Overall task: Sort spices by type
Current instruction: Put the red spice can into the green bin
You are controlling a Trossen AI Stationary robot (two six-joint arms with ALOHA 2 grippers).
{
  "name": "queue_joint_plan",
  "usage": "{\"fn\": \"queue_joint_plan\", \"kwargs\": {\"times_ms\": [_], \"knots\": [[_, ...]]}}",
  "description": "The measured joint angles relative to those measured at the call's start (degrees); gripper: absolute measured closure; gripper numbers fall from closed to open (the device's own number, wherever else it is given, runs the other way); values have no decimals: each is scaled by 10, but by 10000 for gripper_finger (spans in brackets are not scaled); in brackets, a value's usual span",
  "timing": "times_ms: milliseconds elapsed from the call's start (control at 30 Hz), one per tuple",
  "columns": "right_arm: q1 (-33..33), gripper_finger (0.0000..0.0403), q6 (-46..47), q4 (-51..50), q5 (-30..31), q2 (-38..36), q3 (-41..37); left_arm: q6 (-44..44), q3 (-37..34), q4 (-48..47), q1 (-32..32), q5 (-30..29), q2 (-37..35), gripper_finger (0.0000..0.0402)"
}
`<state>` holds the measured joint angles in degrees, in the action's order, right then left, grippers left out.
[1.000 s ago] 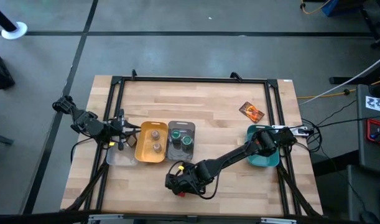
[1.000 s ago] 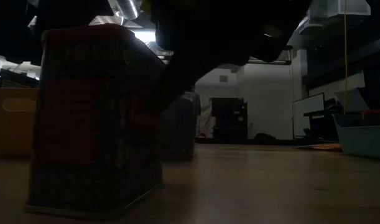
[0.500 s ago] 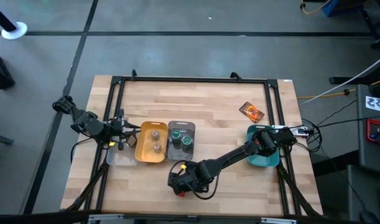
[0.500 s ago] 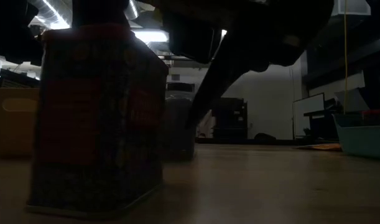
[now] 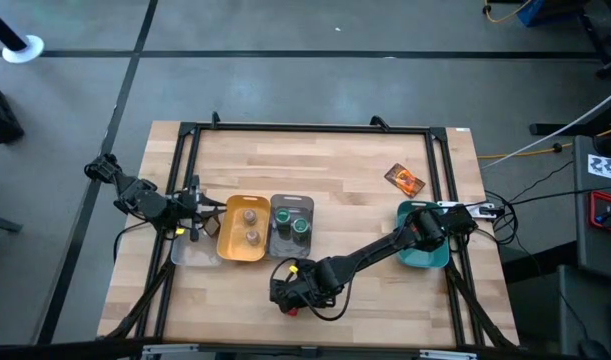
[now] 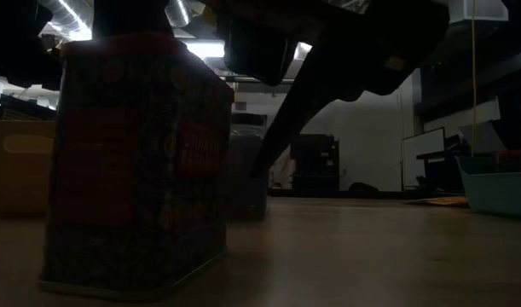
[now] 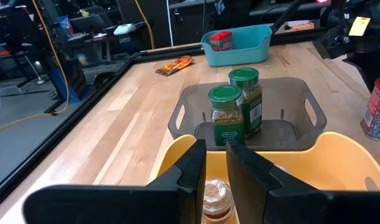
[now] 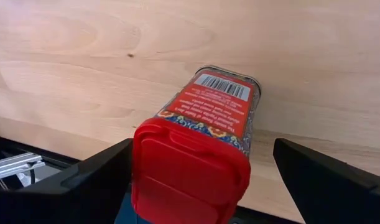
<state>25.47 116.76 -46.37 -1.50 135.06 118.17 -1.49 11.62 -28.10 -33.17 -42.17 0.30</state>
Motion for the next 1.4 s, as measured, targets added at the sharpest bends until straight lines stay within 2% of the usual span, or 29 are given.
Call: {"fn": "queue_joint_plan", "kwargs": {"times_ms": [467, 567, 800, 900, 1033, 1233, 1400], "knots": [[0, 31, 2, -31, -10, 0, 0, 0, 0, 0, 0, 0, 0, 345], [0, 58, 16, -32, -10, 0, 0, 0, 0, 0, 0, 0, 0, 345], [0, 154, 29, -28, -11, 0, 1, 0, 0, 0, 0, 0, 0, 345], [0, 183, 29, -28, -11, 0, 1, 0, 0, 0, 0, 0, 0, 345], [0, 186, 29, -28, -11, 0, 1, 0, 0, 0, 0, 0, 0, 345], [0, 164, 51, -37, -33, -1, 1, 0, 0, 0, 0, 0, 0, 345], [0, 187, 65, -47, -35, -9, 0, 0, 0, 0, 0, 0, 0, 345]]}}
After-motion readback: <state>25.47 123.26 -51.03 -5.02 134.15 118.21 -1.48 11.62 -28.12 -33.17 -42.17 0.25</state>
